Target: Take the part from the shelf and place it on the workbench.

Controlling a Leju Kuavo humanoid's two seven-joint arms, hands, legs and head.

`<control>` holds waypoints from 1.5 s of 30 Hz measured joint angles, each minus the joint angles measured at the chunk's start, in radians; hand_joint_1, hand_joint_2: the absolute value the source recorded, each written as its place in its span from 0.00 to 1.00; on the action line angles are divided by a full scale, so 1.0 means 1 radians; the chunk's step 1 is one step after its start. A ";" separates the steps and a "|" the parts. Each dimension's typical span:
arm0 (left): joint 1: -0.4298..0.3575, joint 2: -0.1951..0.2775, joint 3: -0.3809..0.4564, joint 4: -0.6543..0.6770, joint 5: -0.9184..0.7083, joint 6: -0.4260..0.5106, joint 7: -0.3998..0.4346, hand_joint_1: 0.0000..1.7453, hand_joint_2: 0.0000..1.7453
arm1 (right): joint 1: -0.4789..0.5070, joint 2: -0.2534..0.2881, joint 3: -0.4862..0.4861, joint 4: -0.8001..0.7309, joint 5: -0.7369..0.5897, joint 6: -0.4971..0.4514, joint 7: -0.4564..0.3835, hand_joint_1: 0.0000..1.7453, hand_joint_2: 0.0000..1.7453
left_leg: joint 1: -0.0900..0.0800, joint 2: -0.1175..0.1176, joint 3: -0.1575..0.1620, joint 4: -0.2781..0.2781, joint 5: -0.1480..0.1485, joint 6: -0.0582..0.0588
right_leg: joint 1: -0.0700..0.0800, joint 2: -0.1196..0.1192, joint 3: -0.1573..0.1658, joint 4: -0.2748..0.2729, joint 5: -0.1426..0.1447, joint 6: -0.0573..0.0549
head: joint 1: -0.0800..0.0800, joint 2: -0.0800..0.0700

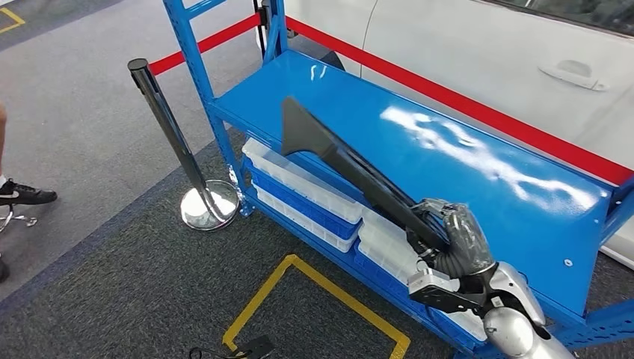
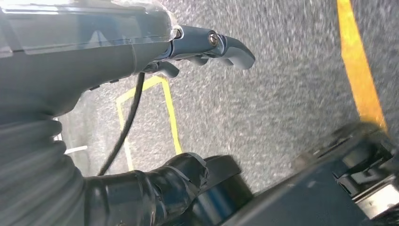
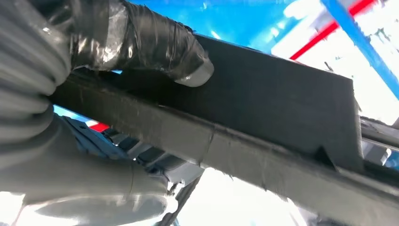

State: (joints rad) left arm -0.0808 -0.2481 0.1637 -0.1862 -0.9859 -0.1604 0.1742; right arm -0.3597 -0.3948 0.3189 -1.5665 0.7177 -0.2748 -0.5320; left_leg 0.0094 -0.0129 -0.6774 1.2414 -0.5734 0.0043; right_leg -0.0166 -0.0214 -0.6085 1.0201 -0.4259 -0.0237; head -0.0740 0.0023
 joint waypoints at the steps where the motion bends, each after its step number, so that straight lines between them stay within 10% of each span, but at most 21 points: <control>1: -0.001 0.002 -0.004 0.000 -0.001 0.000 -0.002 0.00 1.00 | 0.010 -0.003 -0.016 0.000 0.006 0.002 -0.003 1.00 1.00 | 0.004 0.006 -0.028 0.050 -0.013 -0.005 | -0.001 -0.010 0.000 0.001 -0.001 0.001 | 0.000 0.000; 3: -0.002 0.003 -0.011 0.000 -0.001 0.004 -0.005 0.00 1.00 | 0.027 -0.008 -0.040 -0.002 0.017 0.004 -0.005 1.00 1.00 | 0.011 0.010 -0.034 0.048 0.016 -0.012 | -0.004 -0.031 0.000 0.005 -0.005 0.006 | -0.001 0.000; 5: -0.006 0.004 -0.012 0.000 0.003 0.014 -0.006 0.00 1.00 | 0.034 -0.012 -0.060 -0.003 0.030 0.000 -0.005 1.00 1.00 | 0.011 0.040 0.025 -0.085 0.087 -0.014 | -0.007 -0.052 0.002 0.010 -0.010 0.014 | -0.001 0.000; 8: -0.015 0.005 -0.013 -0.001 0.003 0.027 0.008 0.00 1.00 | 0.024 -0.011 -0.093 0.004 0.045 -0.017 -0.017 1.00 1.00 | -0.001 0.086 0.072 -0.206 0.125 0.004 | 0.000 -0.080 0.005 0.014 -0.013 0.033 | 0.001 0.000; 10: -0.013 0.006 -0.016 -0.001 -0.004 0.033 0.019 0.00 1.00 | 0.009 -0.006 -0.101 0.016 0.054 -0.026 -0.025 1.00 1.00 | -0.005 0.064 0.068 -0.210 0.130 0.022 | 0.000 -0.100 0.011 0.007 -0.011 0.046 | 0.002 0.000; 13: -0.009 0.009 -0.018 -0.001 -0.006 0.043 0.021 0.00 1.00 | -0.010 0.004 -0.102 0.039 0.064 -0.035 -0.027 1.00 1.00 | -0.003 0.030 0.077 -0.227 0.145 0.046 | -0.011 -0.049 0.001 0.048 -0.048 0.060 | 0.004 0.000; 16: -0.011 0.010 -0.018 -0.001 -0.006 0.056 0.023 0.00 1.00 | -0.017 0.007 -0.103 0.065 0.064 -0.038 -0.026 1.00 1.00 | -0.009 -0.013 0.075 -0.229 0.153 0.058 | -0.008 0.014 -0.090 0.240 -0.138 0.055 | 0.006 0.000; 18: -0.010 0.009 -0.018 -0.001 0.004 0.068 0.020 0.00 1.00 | -0.017 0.008 -0.103 0.078 0.050 -0.030 -0.034 1.00 1.00 | -0.016 -0.047 0.074 -0.225 0.153 0.061 | -0.003 0.021 -0.118 0.284 -0.131 0.048 | 0.006 0.000; 22: 0.012 0.010 0.009 -0.001 0.079 0.111 -0.017 0.00 1.00 | -0.005 0.029 -0.086 0.021 0.050 0.058 -0.021 1.00 1.00 | -0.021 -0.103 0.070 -0.217 0.150 0.057 | 0.002 0.096 -0.022 0.057 -0.010 0.020 | 0.006 0.000; 26: 0.037 0.012 0.055 0.000 0.134 0.099 -0.022 0.00 1.00 | -0.044 0.085 0.011 -0.041 0.066 0.126 0.063 1.00 1.00 | -0.009 -0.140 0.057 -0.217 0.153 0.033 | 0.004 0.094 -0.001 0.008 -0.006 0.015 | 0.007 0.000; 31: 0.042 0.013 0.093 0.000 0.149 0.052 0.024 0.00 1.00 | -0.134 0.124 0.136 -0.072 0.025 0.184 0.133 1.00 1.00 | -0.008 -0.010 -0.044 -0.010 0.047 0.001 | -0.004 0.015 0.025 -0.015 -0.008 0.004 | -0.008 0.000; 33: 0.042 0.014 0.101 0.000 0.149 0.048 0.034 0.00 1.00 | -0.144 0.124 0.158 -0.080 0.011 0.188 0.142 1.00 1.00 | 0.002 0.006 -0.083 0.060 0.032 -0.009 | -0.004 -0.021 0.030 -0.014 -0.014 0.007 | -0.008 0.000; 37: 0.046 0.014 0.110 0.000 0.136 0.043 0.036 0.00 1.00 | -0.160 0.123 0.178 -0.094 -0.002 0.188 0.149 1.00 1.00 | 0.010 0.048 0.026 -0.145 0.132 -0.015 | -0.008 -0.074 0.037 -0.001 -0.031 0.026 | -0.007 0.000; 41: 0.048 0.014 0.111 0.000 0.089 0.030 0.006 0.00 1.00 | -0.172 0.119 0.191 -0.108 -0.007 0.188 0.168 1.00 1.00 | 0.003 0.042 0.053 -0.207 0.146 0.018 | -0.002 -0.100 0.043 0.001 -0.038 0.052 | -0.006 0.000; 45: 0.046 0.015 0.100 0.000 0.051 0.033 0.010 0.00 1.00 | -0.172 0.098 0.199 -0.116 -0.008 0.187 0.189 1.00 1.00 | 0.004 0.003 0.059 -0.214 0.151 0.042 | -0.011 -0.006 -0.006 0.119 -0.114 0.060 | -0.001 0.000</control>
State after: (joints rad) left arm -0.0349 -0.2331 0.2642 -0.1858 -0.9349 -0.1274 0.1844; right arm -0.5318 -0.2965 0.5176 -1.6830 0.7093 -0.0875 -0.3426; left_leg 0.0133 -0.0101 -0.6187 1.0274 -0.4225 0.0460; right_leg -0.0274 -0.0277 -0.6149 1.1395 -0.5399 0.0362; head -0.0754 0.0023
